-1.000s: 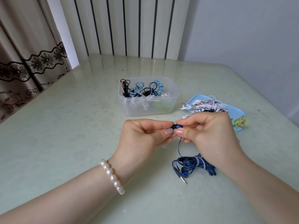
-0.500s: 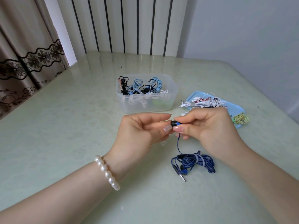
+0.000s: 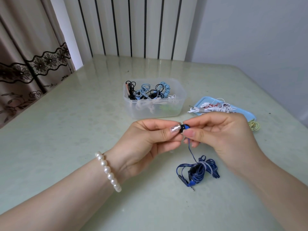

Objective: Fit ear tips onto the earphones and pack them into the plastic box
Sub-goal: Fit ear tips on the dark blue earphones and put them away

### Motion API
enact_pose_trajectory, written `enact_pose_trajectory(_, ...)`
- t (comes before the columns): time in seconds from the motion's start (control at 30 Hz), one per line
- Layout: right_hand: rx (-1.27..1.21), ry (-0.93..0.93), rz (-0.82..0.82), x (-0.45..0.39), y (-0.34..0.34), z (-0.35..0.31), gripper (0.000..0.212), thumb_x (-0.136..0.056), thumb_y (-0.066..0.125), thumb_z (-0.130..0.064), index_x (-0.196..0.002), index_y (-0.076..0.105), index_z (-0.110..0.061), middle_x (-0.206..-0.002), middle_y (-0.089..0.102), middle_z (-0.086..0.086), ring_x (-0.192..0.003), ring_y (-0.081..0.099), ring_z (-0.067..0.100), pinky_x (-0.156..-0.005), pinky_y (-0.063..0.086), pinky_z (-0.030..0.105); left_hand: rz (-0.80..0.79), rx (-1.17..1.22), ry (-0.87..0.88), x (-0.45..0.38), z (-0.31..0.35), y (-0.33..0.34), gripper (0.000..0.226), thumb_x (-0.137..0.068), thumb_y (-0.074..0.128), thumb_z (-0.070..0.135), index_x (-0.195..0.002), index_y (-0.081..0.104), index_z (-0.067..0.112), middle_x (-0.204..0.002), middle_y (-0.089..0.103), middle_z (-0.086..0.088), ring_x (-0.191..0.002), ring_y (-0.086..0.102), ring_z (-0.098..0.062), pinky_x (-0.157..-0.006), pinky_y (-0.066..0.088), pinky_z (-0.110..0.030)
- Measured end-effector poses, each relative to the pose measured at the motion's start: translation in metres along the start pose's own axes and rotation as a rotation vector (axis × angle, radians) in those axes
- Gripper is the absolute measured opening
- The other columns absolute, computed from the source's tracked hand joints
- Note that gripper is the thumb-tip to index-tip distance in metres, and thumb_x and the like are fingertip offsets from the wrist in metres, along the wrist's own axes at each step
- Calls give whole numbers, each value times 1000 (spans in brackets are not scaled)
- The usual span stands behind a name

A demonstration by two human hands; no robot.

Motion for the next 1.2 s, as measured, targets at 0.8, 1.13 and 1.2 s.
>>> enact_pose_trajectory(0.8,-241,338,-16,6,10,15,12,-54,63,-3,-64,68,2,-58,66,14,-43,58,17,-40,45,18,-17,-200,370,-4,18,-5,8,-58,66,0,-63,71,4,-58,69,-9,-51,65,-16,-54,54,-22)
enact_pose_trajectory(1.13,-99,157,61,4,-1,4,16,-52,68,-9,-68,69,-5,-53,63,11,-47,62,20,-45,50,20,53,-203,436,3,20,1,22,-57,67,3,-78,72,5,-73,73,-4,-66,69,-13,-65,55,-21)
enact_pose_trajectory(1.2,-88,131,56,4,1,2,18,-52,69,-9,-69,69,-4,-52,64,9,-46,61,18,-46,50,21,73,-200,423,3,18,1,20,-58,67,5,-77,73,4,-74,73,-7,-66,68,-14,-65,54,-21)
Point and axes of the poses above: each hand's wrist, its own x-axis away from the middle knuckle, its own y-axis out of the palm, z = x × y, the point moved 6 cm from there along -x, towards the middle knuckle
